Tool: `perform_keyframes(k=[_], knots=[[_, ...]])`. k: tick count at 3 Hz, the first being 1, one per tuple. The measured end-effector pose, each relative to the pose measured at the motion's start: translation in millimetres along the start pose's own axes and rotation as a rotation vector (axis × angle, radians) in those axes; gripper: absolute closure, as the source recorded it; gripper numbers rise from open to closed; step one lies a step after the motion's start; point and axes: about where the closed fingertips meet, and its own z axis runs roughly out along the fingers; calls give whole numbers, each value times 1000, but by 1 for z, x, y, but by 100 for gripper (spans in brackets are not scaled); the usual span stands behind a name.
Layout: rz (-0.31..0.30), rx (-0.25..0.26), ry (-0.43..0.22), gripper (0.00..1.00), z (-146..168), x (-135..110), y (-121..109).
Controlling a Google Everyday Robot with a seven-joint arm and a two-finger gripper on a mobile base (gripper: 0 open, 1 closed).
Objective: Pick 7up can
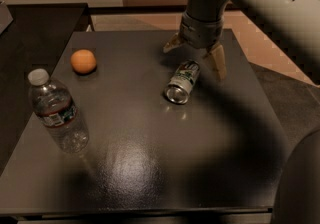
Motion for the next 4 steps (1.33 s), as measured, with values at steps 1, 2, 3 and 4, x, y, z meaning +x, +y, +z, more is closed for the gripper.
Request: perform_keyframes(k=[1,2,3,4], knots=[[-22,-25,-35,0,13,-2,8],[-74,-42,-70,0,19,-13,13],[-131,-62,-90,0,25,-22,15],[-173,-70,-101,18,28,-28,16]])
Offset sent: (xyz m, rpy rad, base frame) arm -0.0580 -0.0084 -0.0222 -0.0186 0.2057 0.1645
